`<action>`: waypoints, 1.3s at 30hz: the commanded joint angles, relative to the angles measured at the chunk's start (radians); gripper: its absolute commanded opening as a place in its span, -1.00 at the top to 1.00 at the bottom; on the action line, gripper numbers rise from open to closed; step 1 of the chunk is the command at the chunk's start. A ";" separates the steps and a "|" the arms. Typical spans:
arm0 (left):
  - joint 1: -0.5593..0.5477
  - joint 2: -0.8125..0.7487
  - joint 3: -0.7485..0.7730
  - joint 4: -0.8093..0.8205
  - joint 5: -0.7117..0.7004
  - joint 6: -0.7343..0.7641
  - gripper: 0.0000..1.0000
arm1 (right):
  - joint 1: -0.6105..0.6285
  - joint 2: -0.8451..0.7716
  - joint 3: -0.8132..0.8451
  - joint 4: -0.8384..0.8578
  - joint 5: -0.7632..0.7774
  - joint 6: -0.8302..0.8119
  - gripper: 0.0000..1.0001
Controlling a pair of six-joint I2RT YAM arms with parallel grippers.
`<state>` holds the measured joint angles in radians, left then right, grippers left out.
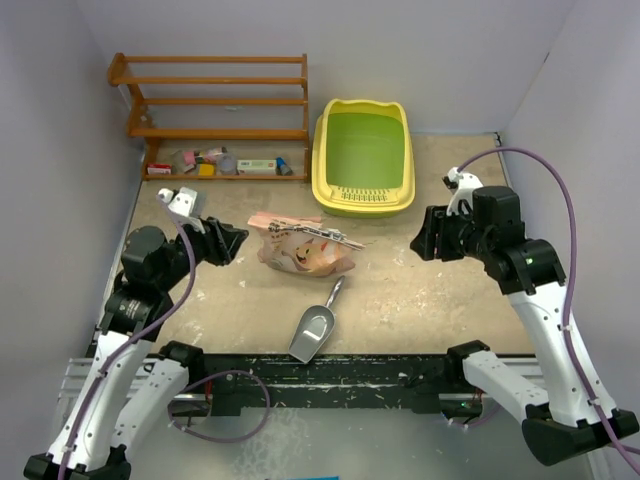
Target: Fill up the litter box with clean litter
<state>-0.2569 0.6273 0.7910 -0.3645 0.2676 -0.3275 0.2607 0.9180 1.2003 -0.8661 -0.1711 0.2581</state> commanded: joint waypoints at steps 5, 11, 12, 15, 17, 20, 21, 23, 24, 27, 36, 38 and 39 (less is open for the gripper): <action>-0.010 0.079 0.026 0.026 0.290 0.429 -0.06 | -0.003 -0.005 0.028 0.094 -0.138 -0.117 0.02; -0.017 0.048 -0.105 0.134 0.290 0.575 -0.34 | -0.003 0.078 0.080 0.110 -0.253 -0.141 0.02; -0.017 0.042 -0.122 0.138 0.298 0.588 -0.35 | -0.003 0.097 0.088 0.111 -0.271 -0.140 0.04; -0.020 0.009 -0.165 0.170 0.299 0.586 -0.31 | -0.002 0.143 0.096 0.118 -0.316 -0.134 0.06; -0.020 0.005 -0.171 0.180 0.272 0.580 -0.20 | -0.002 0.171 0.102 0.116 -0.326 -0.132 0.07; -0.020 0.068 -0.099 0.144 0.175 0.542 -0.05 | -0.001 0.207 0.127 0.097 -0.323 -0.127 0.11; -0.020 0.103 -0.057 0.121 0.159 0.531 -0.07 | -0.001 0.217 0.133 0.089 -0.322 -0.125 0.12; -0.020 0.175 0.034 0.074 0.166 0.510 -0.22 | -0.001 0.227 0.134 0.087 -0.323 -0.119 0.12; -0.019 0.213 0.080 0.051 0.187 0.497 -0.30 | 0.000 0.230 0.133 0.087 -0.322 -0.115 0.12; -0.022 0.310 0.181 0.004 0.301 0.489 -0.65 | 0.000 0.249 0.135 0.076 -0.317 -0.109 0.12; -0.023 0.325 0.210 0.087 0.390 0.005 0.19 | 0.002 0.232 0.132 0.086 -0.309 -0.104 0.13; -0.023 0.259 0.119 0.223 0.421 -0.008 0.72 | 0.002 0.236 0.131 0.085 -0.330 -0.100 0.12; -0.023 0.269 0.132 0.184 0.392 0.043 0.98 | 0.002 0.243 0.135 0.083 -0.340 -0.102 0.12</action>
<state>-0.2775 0.9783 0.9676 -0.3069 0.6083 -0.2192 0.2607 1.1782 1.3056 -0.7925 -0.4644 0.1497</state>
